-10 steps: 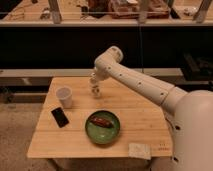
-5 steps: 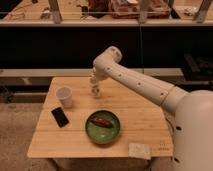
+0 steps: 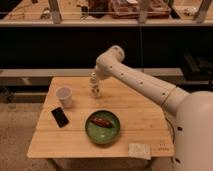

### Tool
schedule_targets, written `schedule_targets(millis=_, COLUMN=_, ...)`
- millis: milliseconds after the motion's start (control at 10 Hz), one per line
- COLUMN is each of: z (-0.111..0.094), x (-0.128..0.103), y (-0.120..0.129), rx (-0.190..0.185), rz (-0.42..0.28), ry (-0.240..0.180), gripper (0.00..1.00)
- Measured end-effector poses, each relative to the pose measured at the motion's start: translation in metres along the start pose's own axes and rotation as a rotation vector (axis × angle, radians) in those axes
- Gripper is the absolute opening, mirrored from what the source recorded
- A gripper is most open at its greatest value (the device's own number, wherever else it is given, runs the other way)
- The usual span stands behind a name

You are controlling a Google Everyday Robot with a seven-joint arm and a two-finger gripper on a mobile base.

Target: Knock the bottle over

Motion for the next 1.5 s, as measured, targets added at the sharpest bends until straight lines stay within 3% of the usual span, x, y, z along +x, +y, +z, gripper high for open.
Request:
schedule_targets(millis=200, z=-0.003, x=0.023, y=0.017, rx=-0.007, rz=0.053, ry=0.012, gripper=0.44)
schedule_targets(millis=300, z=-0.008, x=0.030, y=0.021, rx=0.003, rz=0.075, ry=0.011, gripper=0.33)
schedule_targets(millis=500, z=-0.017, x=0.031, y=0.016, rx=0.055, rz=0.076, ry=-0.004, gripper=0.14)
schedule_targets(millis=600, z=-0.027, x=0.032, y=0.009, rx=0.104, rz=0.044, ry=-0.023, gripper=0.04)
schedule_targets(millis=700, z=-0.034, x=0.034, y=0.001, rx=0.142, rz=0.002, ry=-0.039, gripper=0.00)
schedule_targets(millis=900, z=-0.038, x=0.032, y=-0.019, rx=0.178, rz=-0.096, ry=-0.064, gripper=0.00)
schedule_targets(millis=1500, z=-0.016, x=0.041, y=-0.042, rx=0.163, rz=-0.206, ry=-0.110, gripper=0.00)
